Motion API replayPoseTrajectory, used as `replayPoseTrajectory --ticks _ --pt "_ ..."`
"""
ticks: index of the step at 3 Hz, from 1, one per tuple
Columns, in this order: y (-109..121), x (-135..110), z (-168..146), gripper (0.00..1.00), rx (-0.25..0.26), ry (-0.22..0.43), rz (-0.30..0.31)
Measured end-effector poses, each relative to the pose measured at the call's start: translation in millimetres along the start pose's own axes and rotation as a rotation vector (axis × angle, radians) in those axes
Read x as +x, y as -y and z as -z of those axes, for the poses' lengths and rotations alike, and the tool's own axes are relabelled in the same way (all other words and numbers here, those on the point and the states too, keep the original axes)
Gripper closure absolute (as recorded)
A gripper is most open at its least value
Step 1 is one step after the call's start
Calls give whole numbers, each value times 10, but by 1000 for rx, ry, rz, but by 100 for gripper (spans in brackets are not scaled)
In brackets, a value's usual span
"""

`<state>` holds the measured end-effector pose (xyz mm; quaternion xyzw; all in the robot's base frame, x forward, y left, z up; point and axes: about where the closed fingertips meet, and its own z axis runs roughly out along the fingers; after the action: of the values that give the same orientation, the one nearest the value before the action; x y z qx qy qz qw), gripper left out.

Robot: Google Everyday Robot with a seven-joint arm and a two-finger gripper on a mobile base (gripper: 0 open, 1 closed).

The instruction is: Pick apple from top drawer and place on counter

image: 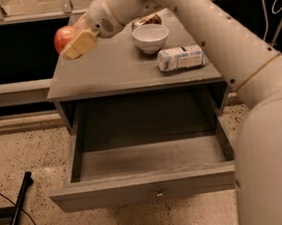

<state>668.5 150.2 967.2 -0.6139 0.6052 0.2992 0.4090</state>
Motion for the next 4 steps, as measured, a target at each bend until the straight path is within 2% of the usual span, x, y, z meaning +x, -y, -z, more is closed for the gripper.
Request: replayPoseTrajectory --ticks 1,2,3,4 --pt "70 191 -638 100 -53 -40 -67" --pt "132 469 -1046 100 -86 -39 -131" --pt "197 657 -1199 85 -99 8 -183" --pt "241 750 -1173 62 -91 80 -191"
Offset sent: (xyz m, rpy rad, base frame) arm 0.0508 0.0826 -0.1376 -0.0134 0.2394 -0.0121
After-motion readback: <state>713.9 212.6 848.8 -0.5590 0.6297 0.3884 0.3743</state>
